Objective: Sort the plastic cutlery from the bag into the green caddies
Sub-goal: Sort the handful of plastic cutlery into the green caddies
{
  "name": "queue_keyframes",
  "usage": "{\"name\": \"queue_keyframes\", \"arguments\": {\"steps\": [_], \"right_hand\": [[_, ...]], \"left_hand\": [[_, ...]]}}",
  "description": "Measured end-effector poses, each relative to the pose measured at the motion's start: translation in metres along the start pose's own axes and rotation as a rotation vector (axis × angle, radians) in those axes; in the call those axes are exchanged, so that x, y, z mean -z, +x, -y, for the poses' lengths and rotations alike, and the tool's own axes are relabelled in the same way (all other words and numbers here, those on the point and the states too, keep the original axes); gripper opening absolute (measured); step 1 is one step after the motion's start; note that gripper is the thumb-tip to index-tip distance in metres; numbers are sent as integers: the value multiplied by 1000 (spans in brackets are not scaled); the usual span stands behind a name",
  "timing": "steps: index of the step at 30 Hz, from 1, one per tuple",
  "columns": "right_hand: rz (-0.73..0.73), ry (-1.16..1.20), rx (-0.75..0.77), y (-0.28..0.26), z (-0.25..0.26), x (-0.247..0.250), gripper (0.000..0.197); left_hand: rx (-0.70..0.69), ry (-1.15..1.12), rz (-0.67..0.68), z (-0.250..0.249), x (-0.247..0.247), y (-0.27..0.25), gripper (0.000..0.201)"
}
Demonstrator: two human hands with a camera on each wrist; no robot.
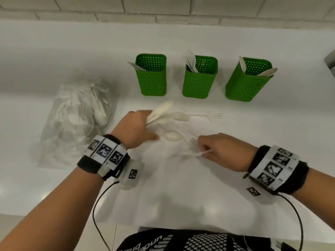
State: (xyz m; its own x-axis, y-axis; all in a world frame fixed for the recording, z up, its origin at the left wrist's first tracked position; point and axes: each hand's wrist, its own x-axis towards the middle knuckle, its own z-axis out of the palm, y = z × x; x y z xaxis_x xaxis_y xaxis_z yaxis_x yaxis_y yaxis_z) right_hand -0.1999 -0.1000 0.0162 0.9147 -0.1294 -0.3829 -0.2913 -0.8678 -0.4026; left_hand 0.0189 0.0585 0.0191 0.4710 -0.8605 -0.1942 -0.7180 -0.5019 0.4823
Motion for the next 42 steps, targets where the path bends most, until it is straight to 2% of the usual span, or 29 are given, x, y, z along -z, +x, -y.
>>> {"name": "queue_keyframes", "arguments": {"steps": [1,3,5,7,8,9,12,14,18,21,24,27,30,32,34,37,39,42], "right_hand": [[-30,56,-46,2,-5,6,13],[-126,22,-139,9,-6,14,11],[-196,-79,-259,23,-2,12,40],[-158,-160,-326,40,5,7,73],[-133,-197,-322,48,9,3,78],[-121,-225,-299,52,11,2,73],[-82,-194,-237,54,10,6,43],[-40,-169,-227,51,4,7,35],[-44,-236,-280,41,-5,6,41],[-59,-259,-307,33,-14,5,31],[-42,-109,-363,29,-21,7,38],[-89,-6,-418,27,-24,7,46],[-170,-76,-452,24,-26,5,30],[-165,-132,-467,22,-28,5,30],[-130,-125,-464,22,-32,4,26],[-95,39,-433,21,-39,8,19],[-181,215,-381,18,-42,18,17],[-410,467,-277,18,-34,41,17]], "left_hand": [[-4,78,41,2,-5,3,29],[-5,113,45,5,-14,8,21],[-17,108,18,7,-19,11,18],[-61,114,27,7,-22,12,12],[-85,113,42,6,-23,12,10],[-116,108,59,6,-24,13,10],[-219,110,85,6,-28,16,17],[-247,123,82,4,-31,17,24],[-232,209,136,-6,-34,17,19],[-191,261,216,-15,-34,15,21],[-182,300,237,-21,-39,15,23],[-204,287,242,-20,-41,20,29],[-199,266,226,-16,-41,23,31],[-176,251,197,-16,-42,24,28],[-136,180,161,-16,-41,24,25],[-110,-52,43,-16,-34,28,26],[-80,-331,-68,-21,-27,28,25],[-13,-732,-163,-40,-26,27,24]]}}
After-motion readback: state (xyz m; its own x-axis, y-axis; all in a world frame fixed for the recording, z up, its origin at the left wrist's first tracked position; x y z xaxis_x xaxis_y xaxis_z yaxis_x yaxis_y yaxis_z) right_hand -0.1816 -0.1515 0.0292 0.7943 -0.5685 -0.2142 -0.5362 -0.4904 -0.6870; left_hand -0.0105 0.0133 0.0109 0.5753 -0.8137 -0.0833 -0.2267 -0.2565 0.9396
